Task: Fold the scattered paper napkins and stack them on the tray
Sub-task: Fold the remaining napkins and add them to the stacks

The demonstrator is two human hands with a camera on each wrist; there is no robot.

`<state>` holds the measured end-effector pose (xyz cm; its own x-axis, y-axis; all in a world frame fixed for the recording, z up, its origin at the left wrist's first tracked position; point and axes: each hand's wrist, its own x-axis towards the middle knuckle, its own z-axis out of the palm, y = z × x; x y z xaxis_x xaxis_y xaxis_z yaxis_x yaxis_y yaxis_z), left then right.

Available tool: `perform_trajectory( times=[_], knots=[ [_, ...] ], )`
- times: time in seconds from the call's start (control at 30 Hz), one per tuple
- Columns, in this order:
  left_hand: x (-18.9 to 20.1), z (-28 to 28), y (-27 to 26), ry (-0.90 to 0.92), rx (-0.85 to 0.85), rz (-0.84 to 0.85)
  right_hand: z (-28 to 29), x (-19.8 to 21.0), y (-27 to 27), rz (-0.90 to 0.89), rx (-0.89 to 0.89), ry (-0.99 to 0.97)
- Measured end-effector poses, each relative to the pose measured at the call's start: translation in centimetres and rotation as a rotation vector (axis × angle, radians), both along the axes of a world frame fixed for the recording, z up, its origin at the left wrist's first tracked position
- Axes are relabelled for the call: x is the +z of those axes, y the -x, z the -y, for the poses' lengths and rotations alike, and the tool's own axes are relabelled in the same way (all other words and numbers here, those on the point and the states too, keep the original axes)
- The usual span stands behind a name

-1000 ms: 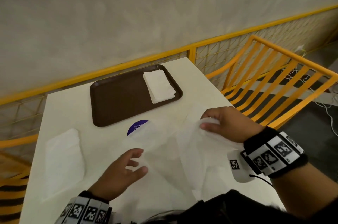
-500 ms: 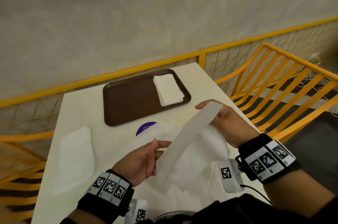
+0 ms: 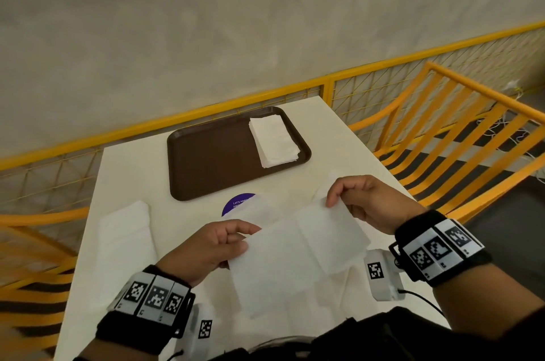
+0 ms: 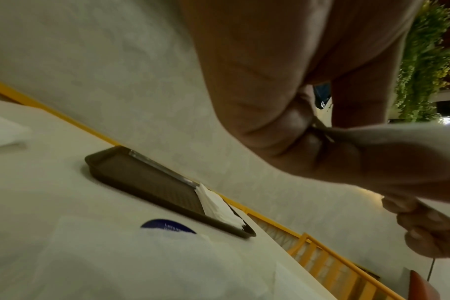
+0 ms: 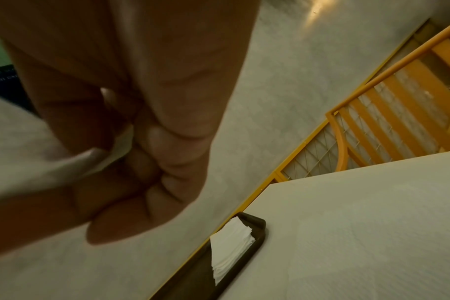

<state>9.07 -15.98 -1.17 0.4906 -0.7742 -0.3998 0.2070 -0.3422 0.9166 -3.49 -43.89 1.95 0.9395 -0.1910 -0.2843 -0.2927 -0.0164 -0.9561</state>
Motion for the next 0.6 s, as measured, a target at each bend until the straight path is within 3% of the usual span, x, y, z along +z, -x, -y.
perform_trajectory(
  times=[0.1,0.23,0.3,0.43,0.53,0.6],
  knots=[
    [0.1,-0.5,-0.8,-0.006,0.015,0.011,0.0,0.2,0.0,0.005,0.023,-0.006],
    [0.3,-1.0,-1.2,-0.064,-0.134,0.129,-1.4,0.7,-0.4,0.118,0.160,0.636],
    [0.4,-0.8,-0.9,-0.141,-0.201,0.226,-2.7,0.9,-0.9,0.229,0.263,0.826],
    [0.5,0.3,0.6,-0.243,-0.229,0.445,-5.3,1.5,-1.9,0.382,0.422,0.960],
    [-0.1,0.4,1.0,-0.208,-0.105,0.649,-7.0,1.3,-2.7,0.458,0.459,1.017],
    [-0.8,-0.5,0.4,-0.239,-0.001,0.667,-7.5,0.7,-3.1,0.444,0.418,1.002]
  ],
)
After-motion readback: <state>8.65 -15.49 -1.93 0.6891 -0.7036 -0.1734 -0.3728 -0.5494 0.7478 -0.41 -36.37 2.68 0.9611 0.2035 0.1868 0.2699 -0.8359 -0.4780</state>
